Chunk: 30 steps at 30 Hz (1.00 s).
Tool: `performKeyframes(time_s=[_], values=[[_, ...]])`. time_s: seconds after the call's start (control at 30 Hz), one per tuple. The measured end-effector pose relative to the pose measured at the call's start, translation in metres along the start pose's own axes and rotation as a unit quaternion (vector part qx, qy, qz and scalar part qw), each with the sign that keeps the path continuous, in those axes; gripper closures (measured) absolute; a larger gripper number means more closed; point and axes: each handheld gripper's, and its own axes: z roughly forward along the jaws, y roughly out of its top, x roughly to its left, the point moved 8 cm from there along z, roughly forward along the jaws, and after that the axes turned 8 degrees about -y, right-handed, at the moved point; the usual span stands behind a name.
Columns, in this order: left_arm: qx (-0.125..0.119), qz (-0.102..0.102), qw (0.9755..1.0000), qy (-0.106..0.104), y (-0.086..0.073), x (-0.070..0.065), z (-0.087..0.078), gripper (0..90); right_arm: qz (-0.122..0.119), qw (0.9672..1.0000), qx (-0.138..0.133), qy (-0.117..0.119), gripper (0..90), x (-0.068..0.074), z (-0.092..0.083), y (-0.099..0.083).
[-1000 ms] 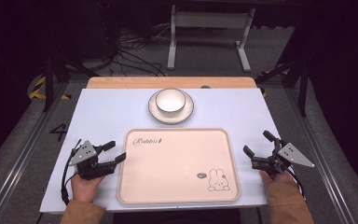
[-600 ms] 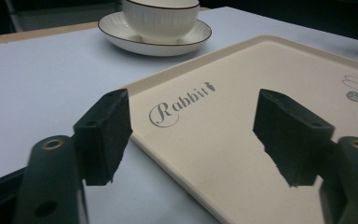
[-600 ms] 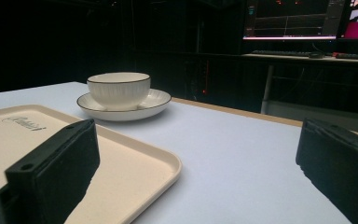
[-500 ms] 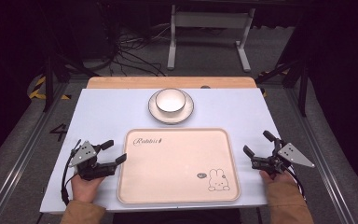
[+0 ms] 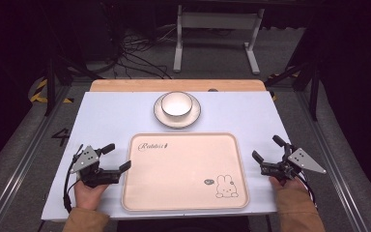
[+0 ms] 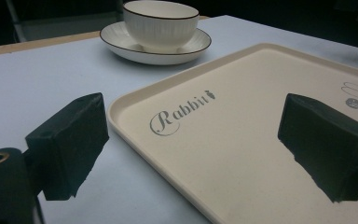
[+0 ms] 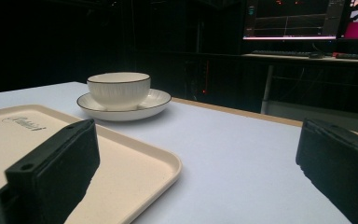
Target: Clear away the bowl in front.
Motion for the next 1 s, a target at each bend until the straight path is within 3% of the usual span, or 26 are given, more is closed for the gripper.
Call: performKeyframes(time_s=[0.43,0.63,0.9,1.0], values=[[0.000,-0.002,1.0000,-0.002,0.000,0.000,0.000,9.3,-0.001,1.0000,0.001,0.000,0.0,0.000,0.000,0.000],[-0.009,-0.010,0.9998,-0.012,0.003,-0.001,-0.002,9.6,-0.001,1.0000,0.001,0.000,0.0,0.000,0.000,0.000],[-0.015,-0.015,0.9997,-0.011,0.012,-0.001,-0.005,10.0,0.000,1.0000,0.001,0.000,0.0,0.000,0.000,0.000],[-0.018,-0.008,0.9997,-0.012,0.020,-0.001,-0.007,10.0,0.000,1.0000,0.001,0.000,0.0,0.000,0.000,0.000]])
